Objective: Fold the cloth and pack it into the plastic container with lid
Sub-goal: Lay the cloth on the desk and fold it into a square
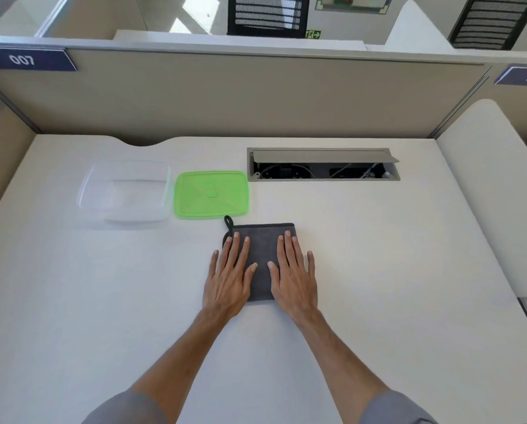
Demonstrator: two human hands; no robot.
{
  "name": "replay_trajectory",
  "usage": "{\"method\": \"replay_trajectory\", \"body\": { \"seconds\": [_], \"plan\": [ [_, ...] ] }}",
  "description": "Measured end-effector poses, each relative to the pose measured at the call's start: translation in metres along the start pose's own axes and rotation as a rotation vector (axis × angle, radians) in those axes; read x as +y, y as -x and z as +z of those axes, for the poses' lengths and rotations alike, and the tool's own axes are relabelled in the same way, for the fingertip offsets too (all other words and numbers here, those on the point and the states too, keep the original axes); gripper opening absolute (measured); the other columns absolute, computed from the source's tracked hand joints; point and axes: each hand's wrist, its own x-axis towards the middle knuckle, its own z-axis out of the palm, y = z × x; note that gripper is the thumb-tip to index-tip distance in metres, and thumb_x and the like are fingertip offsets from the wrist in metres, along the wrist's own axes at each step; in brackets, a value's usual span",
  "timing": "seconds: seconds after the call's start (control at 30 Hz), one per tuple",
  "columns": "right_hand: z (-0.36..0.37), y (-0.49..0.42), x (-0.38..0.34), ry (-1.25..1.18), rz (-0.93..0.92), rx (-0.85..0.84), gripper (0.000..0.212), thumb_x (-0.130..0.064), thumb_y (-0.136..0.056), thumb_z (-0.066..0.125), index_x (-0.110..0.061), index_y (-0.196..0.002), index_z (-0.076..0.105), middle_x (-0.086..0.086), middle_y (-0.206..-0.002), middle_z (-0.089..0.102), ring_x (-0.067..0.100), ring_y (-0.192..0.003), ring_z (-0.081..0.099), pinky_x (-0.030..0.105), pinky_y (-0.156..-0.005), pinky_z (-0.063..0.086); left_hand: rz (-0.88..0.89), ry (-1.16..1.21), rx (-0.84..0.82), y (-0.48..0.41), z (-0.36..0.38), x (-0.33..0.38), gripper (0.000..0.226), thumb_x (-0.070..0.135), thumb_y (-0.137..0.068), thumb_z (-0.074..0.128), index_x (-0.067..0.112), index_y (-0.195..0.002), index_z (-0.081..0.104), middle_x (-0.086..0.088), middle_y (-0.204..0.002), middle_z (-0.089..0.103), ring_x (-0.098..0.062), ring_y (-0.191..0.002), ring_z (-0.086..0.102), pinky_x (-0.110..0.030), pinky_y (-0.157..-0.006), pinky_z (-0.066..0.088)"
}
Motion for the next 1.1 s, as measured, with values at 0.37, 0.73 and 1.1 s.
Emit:
{"method": "replay_trajectory", "body": {
  "seconds": [0.37,0.73,1.1],
  "plan": [
    [-0.042,0.009,-0.005,-0.423,0.512,-0.106,0.066,-0.041,-0.1,0.069,-0.012,-0.154,0.045,0.01,-0.137,0.064,0.031,-0.12,0.067,0.045,-0.093,0.061,0.021,0.056,-0.073,-0.001,-0.002,-0.001,0.072,0.052,-0.118,0.027,0.02,-0.18,0.009,-0.004,-0.189,0.002,-0.023,-0.175,0.001,-0.044,-0.139,0.025],
    [-0.068,-0.009,0.052,-0.619,0.614,-0.435,0.032,-0.028,-0.081,0.084,-0.021,-0.109,0.069,0.001,-0.105,0.075,0.025,-0.098,0.073,0.037,-0.085,0.059,-0.083,-0.045,-0.212,0.074,-0.016,0.039,0.097,0.077,-0.109,0.024,0.006,-0.175,0.026,-0.022,-0.184,0.02,-0.039,-0.17,0.027,-0.048,-0.133,0.035],
    [-0.055,-0.06,0.038,-0.544,0.345,-0.193,0.034,-0.002,-0.094,0.071,-0.019,-0.122,0.068,0.002,-0.124,0.069,0.023,-0.112,0.068,0.035,-0.09,0.055,0.01,-0.259,-0.59,0.1,-0.048,0.101,0.12,0.09,-0.097,-0.006,-0.006,-0.17,-0.016,-0.05,-0.173,0.002,-0.057,-0.166,0.016,-0.061,-0.138,0.01]
  ]
}}
